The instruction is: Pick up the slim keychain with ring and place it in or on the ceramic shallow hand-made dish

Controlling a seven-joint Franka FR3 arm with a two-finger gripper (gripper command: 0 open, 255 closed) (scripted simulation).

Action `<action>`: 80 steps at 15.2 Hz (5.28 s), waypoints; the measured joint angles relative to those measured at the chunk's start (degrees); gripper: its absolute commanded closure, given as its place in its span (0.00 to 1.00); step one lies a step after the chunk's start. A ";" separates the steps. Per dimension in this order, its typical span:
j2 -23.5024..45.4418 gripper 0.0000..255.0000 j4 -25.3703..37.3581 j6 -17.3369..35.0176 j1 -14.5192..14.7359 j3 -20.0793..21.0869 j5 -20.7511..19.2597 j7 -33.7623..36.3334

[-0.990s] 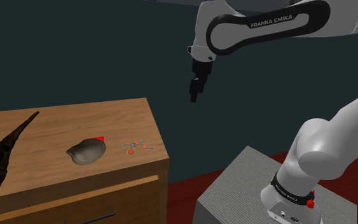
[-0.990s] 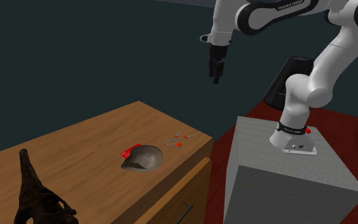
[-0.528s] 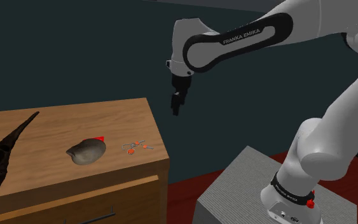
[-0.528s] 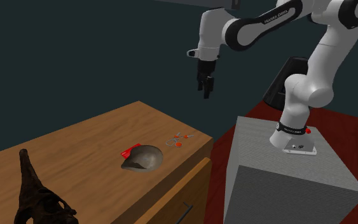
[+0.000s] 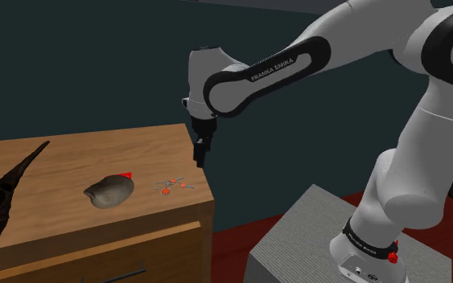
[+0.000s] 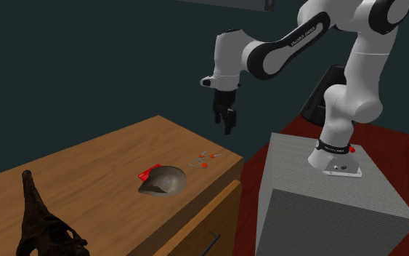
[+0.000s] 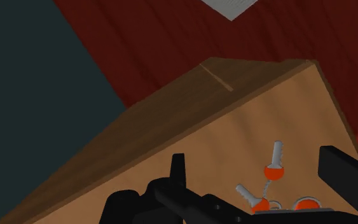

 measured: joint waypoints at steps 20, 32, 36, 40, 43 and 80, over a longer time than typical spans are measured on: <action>14.35 0.00 5.31 7.69 3.34 2.21 -3.27 0.48; 13.81 1.00 5.76 7.48 3.35 2.18 -3.28 0.59; 12.67 1.00 6.49 4.97 3.21 2.38 -2.65 0.09; 11.14 1.00 7.52 2.42 3.11 2.54 -2.10 -0.22; 10.03 1.00 8.67 0.21 2.96 2.59 -1.70 -0.58; 44.17 1.00 63.94 -21.82 16.44 3.23 -9.87 9.82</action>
